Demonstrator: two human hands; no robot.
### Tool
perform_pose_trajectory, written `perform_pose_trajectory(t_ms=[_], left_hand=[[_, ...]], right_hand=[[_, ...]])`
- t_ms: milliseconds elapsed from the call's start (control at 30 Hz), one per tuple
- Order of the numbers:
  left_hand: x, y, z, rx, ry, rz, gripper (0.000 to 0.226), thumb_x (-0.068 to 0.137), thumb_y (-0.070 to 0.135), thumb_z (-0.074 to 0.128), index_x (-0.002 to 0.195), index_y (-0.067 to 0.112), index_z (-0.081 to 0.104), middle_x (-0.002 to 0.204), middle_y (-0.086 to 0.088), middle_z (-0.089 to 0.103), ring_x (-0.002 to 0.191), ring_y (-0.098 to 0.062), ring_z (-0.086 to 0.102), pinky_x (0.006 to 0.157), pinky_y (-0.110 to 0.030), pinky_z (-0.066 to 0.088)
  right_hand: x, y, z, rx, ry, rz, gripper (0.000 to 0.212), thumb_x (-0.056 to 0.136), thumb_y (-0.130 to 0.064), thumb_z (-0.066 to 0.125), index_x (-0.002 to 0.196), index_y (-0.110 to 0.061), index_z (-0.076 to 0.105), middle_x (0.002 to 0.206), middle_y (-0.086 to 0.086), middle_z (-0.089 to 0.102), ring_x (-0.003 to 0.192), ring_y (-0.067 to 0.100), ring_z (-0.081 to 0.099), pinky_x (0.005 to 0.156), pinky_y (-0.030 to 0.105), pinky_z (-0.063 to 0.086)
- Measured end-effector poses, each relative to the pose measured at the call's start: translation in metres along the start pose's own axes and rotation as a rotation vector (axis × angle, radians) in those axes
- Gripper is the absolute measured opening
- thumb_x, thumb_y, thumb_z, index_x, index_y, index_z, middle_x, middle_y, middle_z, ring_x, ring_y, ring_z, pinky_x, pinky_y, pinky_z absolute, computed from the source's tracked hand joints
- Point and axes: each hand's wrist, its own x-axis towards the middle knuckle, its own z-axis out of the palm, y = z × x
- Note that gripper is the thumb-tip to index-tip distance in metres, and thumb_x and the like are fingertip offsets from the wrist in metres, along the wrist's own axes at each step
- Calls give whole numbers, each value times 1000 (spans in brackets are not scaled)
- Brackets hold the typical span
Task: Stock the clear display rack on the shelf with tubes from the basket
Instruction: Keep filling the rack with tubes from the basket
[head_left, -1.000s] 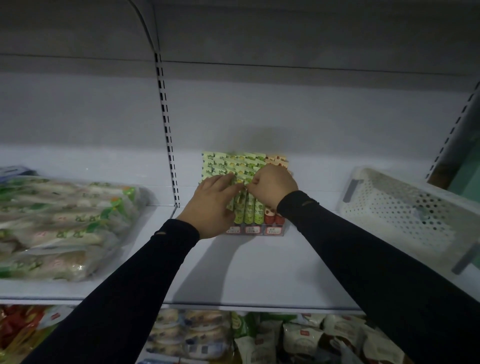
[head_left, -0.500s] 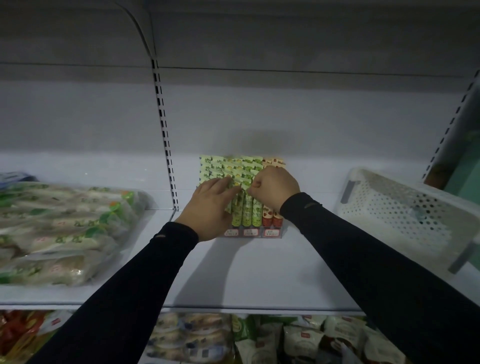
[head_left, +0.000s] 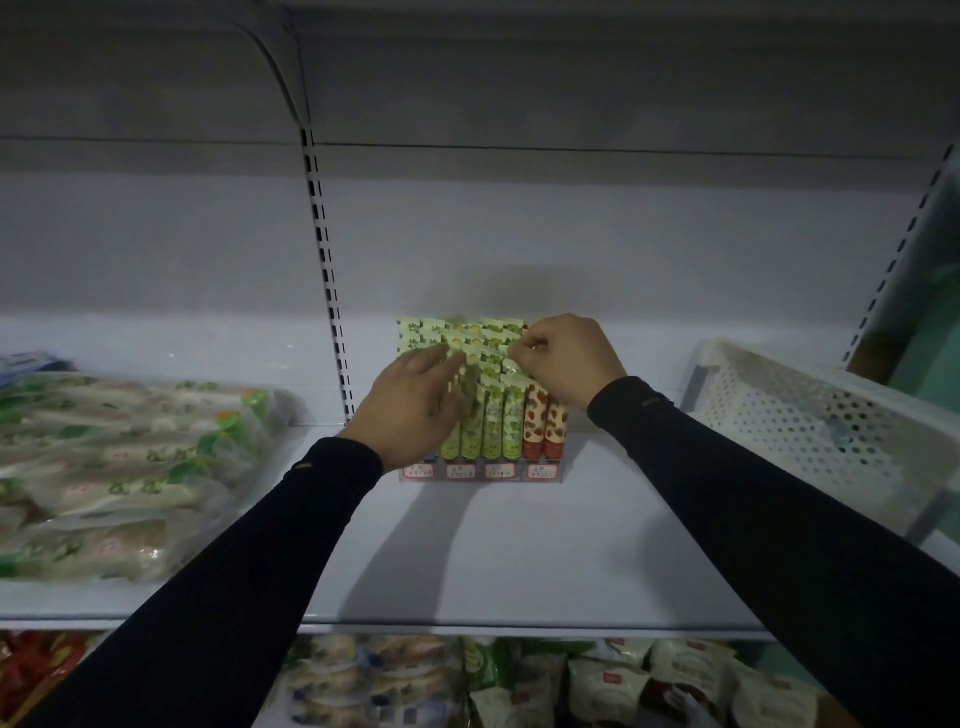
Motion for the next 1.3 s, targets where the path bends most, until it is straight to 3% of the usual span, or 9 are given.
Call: perform_pose_trajectory(t_ms=[100,233,467,667,767,967,1133,1233,1300], left_hand=[[11,-8,-8,78,16,-32,66,95,53,32,150,17,37,157,-12,33,146,-28,25,118,-38,17],[26,-15,-9,153,-72,-111,73,96,67,27,154,23,27,162,-10,21,149,-26,15,121,-42,11],[35,-11,2,162,-133,-104,69,96,69,19,154,32,24,164,-6,13,151,-25,6,121,-44,7],[34,-12,8,110,-119,-117,65,98,62,24,155,30,23,165,-4,9,151,-22,1,121,-40,5],[34,-15,13,96,-102,-114,66,99,63,22,155,28,22,165,-4,9,151,-21,0,122,-39,4],[36,-21,18,115,-95,-92,90,83,75,0,155,26,22,165,-5,10,152,-21,-1,123,-42,6],[43,-34,26,205,-122,-48,106,73,81,-22,156,27,15,165,-5,11,152,-22,-1,122,-45,9],[41,-32,27,171,-109,-66,102,75,83,-17,157,29,11,165,-1,7,152,-20,-3,122,-44,7],[41,-32,27,164,-105,-58,100,76,82,-18,157,30,12,165,-1,5,152,-20,-5,122,-44,7]], right_hand=[[7,5,-3,31,4,-23,22,92,-27,62,96,-12,77,97,0,73,82,12,61,77,22,45],[12,3,2,21,-66,-90,21,90,-28,65,98,-13,77,98,-1,72,81,9,59,76,22,43],[17,-1,14,-6,-147,-94,21,90,-26,66,80,-11,77,65,-19,54,63,0,51,71,23,37],[19,2,22,-58,-121,-73,27,87,-19,65,66,-4,70,75,8,69,73,21,65,65,29,49],[19,3,25,-54,-116,-59,27,86,-18,65,64,-4,68,74,7,68,73,21,64,67,33,52],[21,3,27,-65,-120,-48,29,86,-19,66,59,-5,65,66,4,67,64,16,62,64,30,51],[16,0,18,-38,-136,-71,50,88,-21,64,44,-16,41,45,-2,45,52,19,52,65,30,50],[17,2,14,10,-38,-50,42,92,-25,59,53,-10,50,52,1,45,51,17,44,57,27,36],[19,1,12,19,-6,-45,30,93,-25,59,67,-11,66,61,-6,54,57,10,49,64,23,36]])
